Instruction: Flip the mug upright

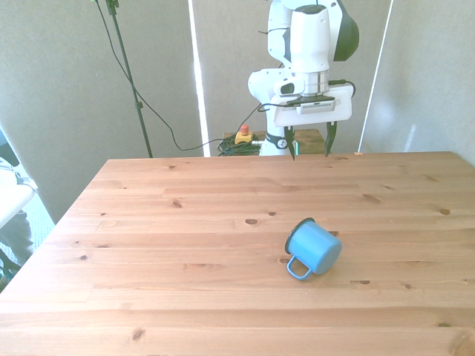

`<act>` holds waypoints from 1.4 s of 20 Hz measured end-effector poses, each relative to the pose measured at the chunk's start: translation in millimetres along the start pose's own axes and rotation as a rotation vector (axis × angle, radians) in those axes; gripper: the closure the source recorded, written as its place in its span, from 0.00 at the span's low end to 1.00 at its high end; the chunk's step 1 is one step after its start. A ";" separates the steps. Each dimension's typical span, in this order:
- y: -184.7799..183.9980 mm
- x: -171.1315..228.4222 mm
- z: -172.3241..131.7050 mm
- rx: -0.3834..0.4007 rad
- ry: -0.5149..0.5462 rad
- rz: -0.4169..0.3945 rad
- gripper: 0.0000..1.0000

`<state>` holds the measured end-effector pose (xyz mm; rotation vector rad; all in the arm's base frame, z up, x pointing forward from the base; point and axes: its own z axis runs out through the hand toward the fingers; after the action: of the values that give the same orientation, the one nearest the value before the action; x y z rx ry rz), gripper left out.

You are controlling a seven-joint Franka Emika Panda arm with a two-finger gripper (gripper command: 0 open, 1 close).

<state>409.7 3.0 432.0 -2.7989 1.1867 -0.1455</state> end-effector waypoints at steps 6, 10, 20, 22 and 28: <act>-4.1 8.2 -13.6 0.025 0.019 0.027 0.00; 0.1 34.1 -35.5 0.068 0.038 0.080 0.00; 14.5 116.4 -76.2 0.125 0.002 0.193 0.00; 16.1 134.2 -80.7 0.131 -0.009 0.203 0.00; 8.7 143.1 -78.3 0.119 -0.029 0.192 0.00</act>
<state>492.7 -110.2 515.6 -2.5610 1.3827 -0.1542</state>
